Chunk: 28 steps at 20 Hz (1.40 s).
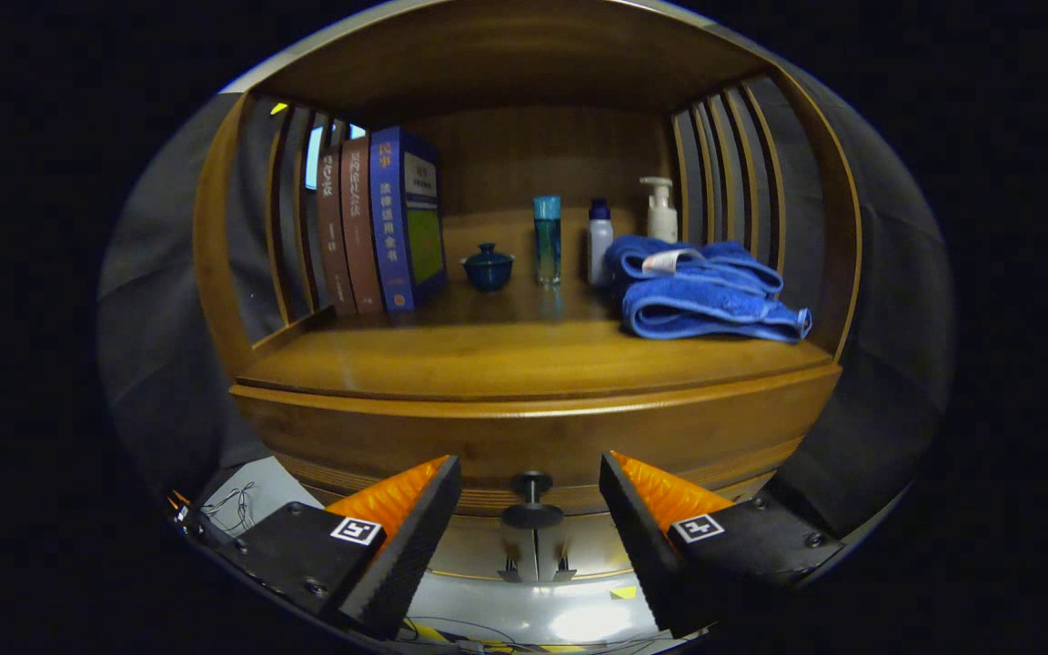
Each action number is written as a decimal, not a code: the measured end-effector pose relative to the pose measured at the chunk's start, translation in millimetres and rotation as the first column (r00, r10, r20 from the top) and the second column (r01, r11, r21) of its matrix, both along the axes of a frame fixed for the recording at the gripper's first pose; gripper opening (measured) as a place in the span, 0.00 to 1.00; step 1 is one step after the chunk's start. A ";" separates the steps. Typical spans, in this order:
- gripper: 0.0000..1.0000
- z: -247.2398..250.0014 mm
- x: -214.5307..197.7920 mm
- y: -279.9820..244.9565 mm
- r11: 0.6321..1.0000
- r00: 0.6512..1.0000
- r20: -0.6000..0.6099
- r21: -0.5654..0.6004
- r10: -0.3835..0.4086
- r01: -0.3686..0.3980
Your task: Pull open the drawer, take out the items inside it, and place them on the countertop above the cabinet.
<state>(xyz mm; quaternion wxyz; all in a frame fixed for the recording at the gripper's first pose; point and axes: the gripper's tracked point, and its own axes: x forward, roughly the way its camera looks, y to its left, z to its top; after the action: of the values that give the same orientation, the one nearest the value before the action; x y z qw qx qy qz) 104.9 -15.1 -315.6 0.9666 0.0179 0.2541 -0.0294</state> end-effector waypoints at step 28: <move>0.35 -32.3 -56.6 2.9 1.000 0.987 -0.161 0.021 0.009 -0.005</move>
<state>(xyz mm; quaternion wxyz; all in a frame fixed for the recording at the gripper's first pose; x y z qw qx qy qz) 48.2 -12.3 -347.8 0.9427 0.0247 0.3317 -0.0247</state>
